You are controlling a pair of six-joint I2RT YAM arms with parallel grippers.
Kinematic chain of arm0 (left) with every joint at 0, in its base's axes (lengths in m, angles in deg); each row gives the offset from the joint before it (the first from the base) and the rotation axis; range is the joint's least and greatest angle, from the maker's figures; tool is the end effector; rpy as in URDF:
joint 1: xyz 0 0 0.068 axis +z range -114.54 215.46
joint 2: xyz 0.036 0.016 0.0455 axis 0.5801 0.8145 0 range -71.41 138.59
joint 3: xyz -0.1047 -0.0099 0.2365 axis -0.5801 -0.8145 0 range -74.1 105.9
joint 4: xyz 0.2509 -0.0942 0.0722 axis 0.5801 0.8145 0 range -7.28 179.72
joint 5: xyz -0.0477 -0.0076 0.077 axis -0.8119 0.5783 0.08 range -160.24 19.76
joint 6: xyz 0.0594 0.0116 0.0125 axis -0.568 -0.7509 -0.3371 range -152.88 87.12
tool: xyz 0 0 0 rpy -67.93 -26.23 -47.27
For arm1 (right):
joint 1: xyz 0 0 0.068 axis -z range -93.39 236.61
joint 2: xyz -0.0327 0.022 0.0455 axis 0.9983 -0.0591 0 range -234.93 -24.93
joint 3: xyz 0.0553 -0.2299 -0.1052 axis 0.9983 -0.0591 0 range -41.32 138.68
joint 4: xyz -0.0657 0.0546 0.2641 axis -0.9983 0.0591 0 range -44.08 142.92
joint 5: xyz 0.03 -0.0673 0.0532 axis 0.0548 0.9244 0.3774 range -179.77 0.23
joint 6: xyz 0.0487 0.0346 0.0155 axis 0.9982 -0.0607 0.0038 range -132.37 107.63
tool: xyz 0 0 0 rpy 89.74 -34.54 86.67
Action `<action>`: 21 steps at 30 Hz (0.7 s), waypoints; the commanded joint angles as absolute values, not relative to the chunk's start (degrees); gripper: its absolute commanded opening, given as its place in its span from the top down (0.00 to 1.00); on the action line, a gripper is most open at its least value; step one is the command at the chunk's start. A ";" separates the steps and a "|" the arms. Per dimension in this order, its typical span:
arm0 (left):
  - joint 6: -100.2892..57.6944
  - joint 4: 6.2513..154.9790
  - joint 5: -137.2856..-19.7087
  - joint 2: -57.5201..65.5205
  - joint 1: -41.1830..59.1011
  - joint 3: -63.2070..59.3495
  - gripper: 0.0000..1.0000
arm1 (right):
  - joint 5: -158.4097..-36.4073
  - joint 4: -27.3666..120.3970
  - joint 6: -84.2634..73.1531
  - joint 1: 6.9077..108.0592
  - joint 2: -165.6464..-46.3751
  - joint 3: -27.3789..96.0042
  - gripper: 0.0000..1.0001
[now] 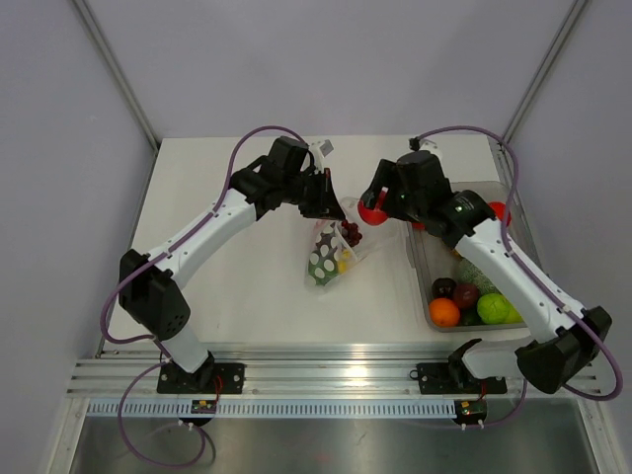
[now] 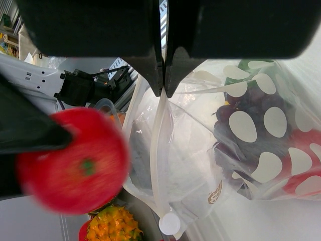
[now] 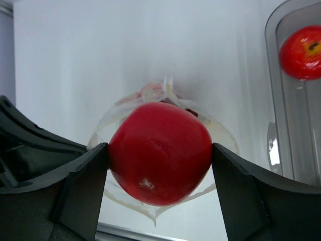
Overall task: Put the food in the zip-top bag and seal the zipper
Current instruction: Place the fake fruit in the zipper food storage bag.
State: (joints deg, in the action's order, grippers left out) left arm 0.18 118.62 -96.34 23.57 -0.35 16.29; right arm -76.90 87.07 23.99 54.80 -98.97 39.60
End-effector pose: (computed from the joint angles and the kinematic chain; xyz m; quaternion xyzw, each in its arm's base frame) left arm 0.3091 -0.2482 0.3256 0.1158 0.8821 -0.3998 0.2205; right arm 0.2630 0.1510 0.3772 0.0871 0.8757 0.1782 0.4402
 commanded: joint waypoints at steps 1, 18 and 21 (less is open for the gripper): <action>0.17 115.94 -96.87 21.93 -0.23 18.89 1.00 | -77.11 84.42 24.98 51.64 -102.00 37.17 0.54; 0.26 115.50 -97.40 20.79 -0.14 18.28 1.00 | -64.55 93.11 22.35 49.61 -103.33 39.36 0.01; 0.17 115.41 -97.39 20.26 -0.14 17.92 1.00 | -64.80 93.38 22.26 50.84 -102.71 38.84 0.01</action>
